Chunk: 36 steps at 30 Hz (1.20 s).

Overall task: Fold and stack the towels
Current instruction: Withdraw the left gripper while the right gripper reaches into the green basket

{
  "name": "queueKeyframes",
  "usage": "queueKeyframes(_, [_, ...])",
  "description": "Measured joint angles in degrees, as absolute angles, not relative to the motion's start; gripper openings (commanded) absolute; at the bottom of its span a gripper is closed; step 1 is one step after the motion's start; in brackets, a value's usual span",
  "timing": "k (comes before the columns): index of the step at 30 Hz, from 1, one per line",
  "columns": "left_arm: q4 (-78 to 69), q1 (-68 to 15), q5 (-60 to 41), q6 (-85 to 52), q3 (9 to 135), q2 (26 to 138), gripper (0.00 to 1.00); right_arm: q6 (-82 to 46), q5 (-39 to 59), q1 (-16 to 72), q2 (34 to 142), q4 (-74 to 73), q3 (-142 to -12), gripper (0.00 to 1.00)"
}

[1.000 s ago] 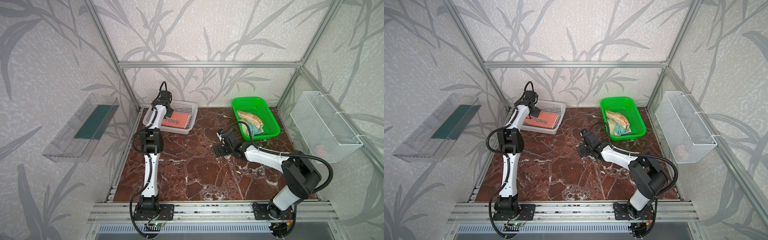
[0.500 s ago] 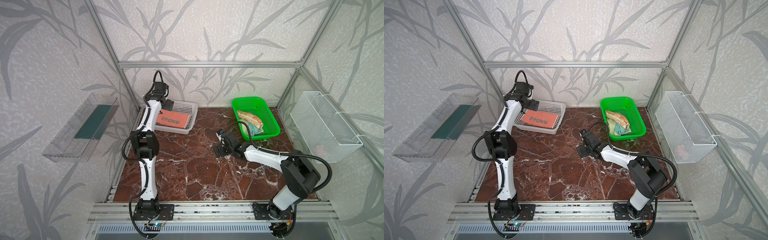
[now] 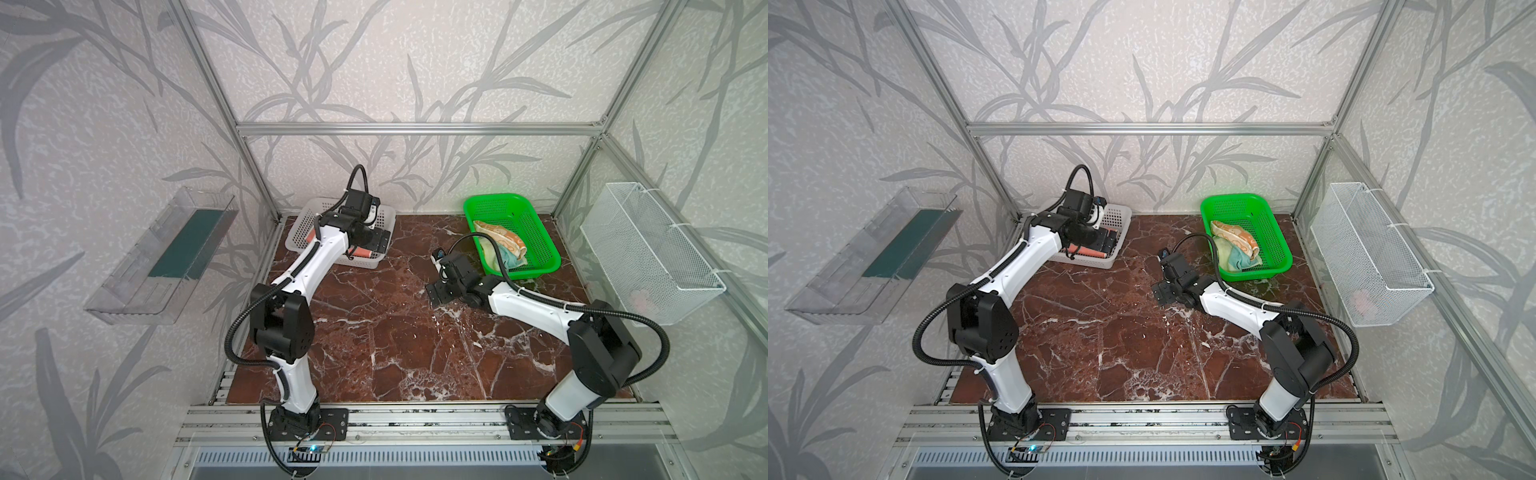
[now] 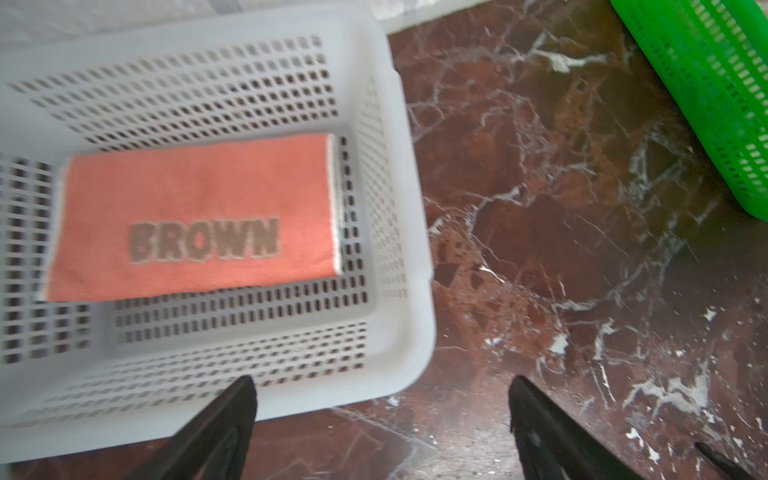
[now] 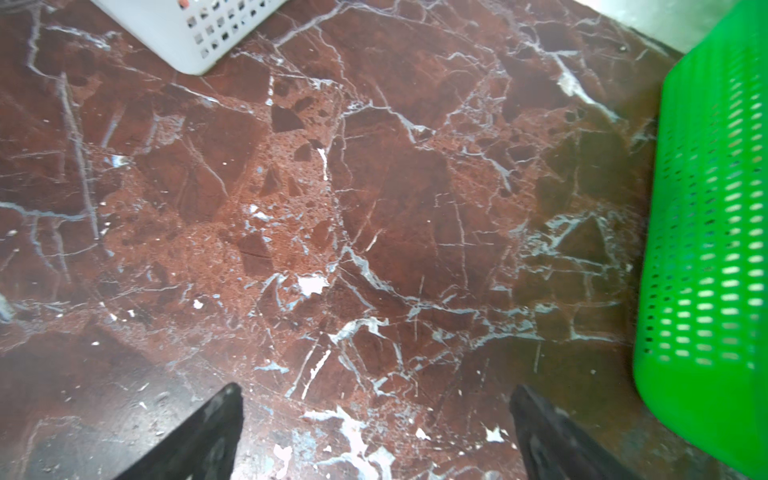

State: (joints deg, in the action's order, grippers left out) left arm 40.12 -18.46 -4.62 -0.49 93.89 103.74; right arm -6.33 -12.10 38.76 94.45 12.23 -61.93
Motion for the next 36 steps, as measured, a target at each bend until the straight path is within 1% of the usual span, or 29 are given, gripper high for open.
queueKeyframes(5, [33.47, -23.38, -4.58, -4.82, 78.74, 97.27, 0.93, -6.37, -14.59, 38.74, 94.43, 15.84, -62.65, 0.99])
queueKeyframes(11, [25.52, -27.64, -3.9, -8.25, 65.93, 89.23, 0.91, -7.07, -17.12, 37.47, 93.67, 19.66, -64.64, 0.99])
queueKeyframes(14, [22.52, -31.16, -2.98, -8.88, 62.67, 88.12, 0.91, -7.66, -17.96, 35.05, 92.58, 21.34, -66.06, 0.99])
queueKeyframes(18, [20.62, -35.44, -1.78, -9.32, 61.6, 88.31, 0.91, -7.73, -18.9, 30.74, 90.7, 23.09, -68.16, 0.99])
queueKeyframes(21, [18.65, -37.98, -1.76, -10.02, 61.6, 88.51, 0.92, -7.75, -20.01, 26.06, 90.5, 24.1, -71.11, 1.0])
queueKeyframes(23, [17.08, -39.03, -2.02, -10.31, 61.6, 89.06, 0.91, -7.73, -20.6, 22.26, 90.54, 24.43, -72.95, 0.98])
queueKeyframes(27, [15.31, -40.32, -2.55, -10.57, 61.6, 90.78, 0.91, -7.73, -20.45, 14.94, 91.55, 24.75, -76.18, 0.91])
queueKeyframes(28, [14.94, -40.6, -2.66, -10.55, 61.6, 91.22, 0.91, -7.68, -20.32, 13.23, 92.12, 24.71, -77.01, 0.87])
queueKeyframes(30, [14.46, -40.97, -2.66, -10.55, 61.6, 91.85, 0.91, -7.42, -19.94, 10.24, 93.65, 24.47, -78.37, 0.77])
queueKeyframes(31, [14.33, -41.21, -2.57, -10.52, 61.58, 92.05, 0.91, -7.09, -19.81, 8.8, 94.61, 24.29, -78.98, 0.69])
queueKeyframes(32, [13.98, -41.41, -2.44, -10.52, 61.41, 92.05, 0.91, -6.79, -19.4, 7.62, 95.79, 24.18, -79.57, 0.64])
queueKeyframes(33, [13.76, -41.6, -2.22, -10.52, 61.25, 92.05, 0.91, -6.44, -19.11, 6.79, 97.06, 24.21, -80.2, 0.62])
queueKeyframes(36, [12.82, -41.95, -1.37, -10.52, 60.55, 92.05, 0.91, -5.63, -17.5, 5.1, 101.41, 24.03, -82.15, 0.61])
